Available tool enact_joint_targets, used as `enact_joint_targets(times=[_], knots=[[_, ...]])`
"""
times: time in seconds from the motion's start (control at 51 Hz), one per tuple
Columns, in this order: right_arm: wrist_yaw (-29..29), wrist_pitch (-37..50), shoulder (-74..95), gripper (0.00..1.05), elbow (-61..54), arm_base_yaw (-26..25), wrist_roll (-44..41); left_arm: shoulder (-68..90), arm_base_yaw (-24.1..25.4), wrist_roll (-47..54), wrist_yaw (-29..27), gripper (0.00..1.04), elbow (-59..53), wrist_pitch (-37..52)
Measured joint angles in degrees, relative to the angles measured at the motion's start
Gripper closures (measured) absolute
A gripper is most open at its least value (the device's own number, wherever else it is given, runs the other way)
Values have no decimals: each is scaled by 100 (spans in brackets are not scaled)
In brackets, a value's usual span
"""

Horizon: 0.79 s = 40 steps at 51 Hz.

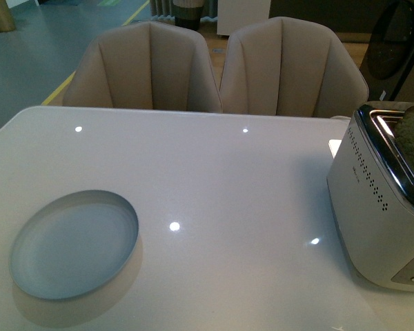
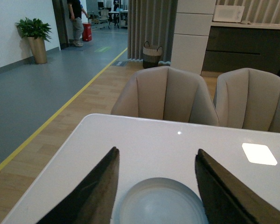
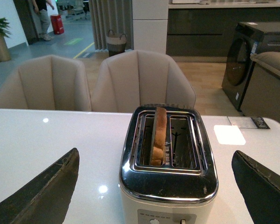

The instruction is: Left arm holds plate, right arm toasts bread

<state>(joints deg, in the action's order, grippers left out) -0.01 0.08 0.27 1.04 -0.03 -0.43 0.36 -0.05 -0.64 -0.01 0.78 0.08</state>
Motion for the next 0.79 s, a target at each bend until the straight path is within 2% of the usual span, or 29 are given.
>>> enact_joint_targets(times=[0.275,0.785], knots=[[0,0,0,9,0,0,0,0,0,0,0,6,0,0],[0,0,0,9,0,0,0,0,0,9,0,7,0,0]])
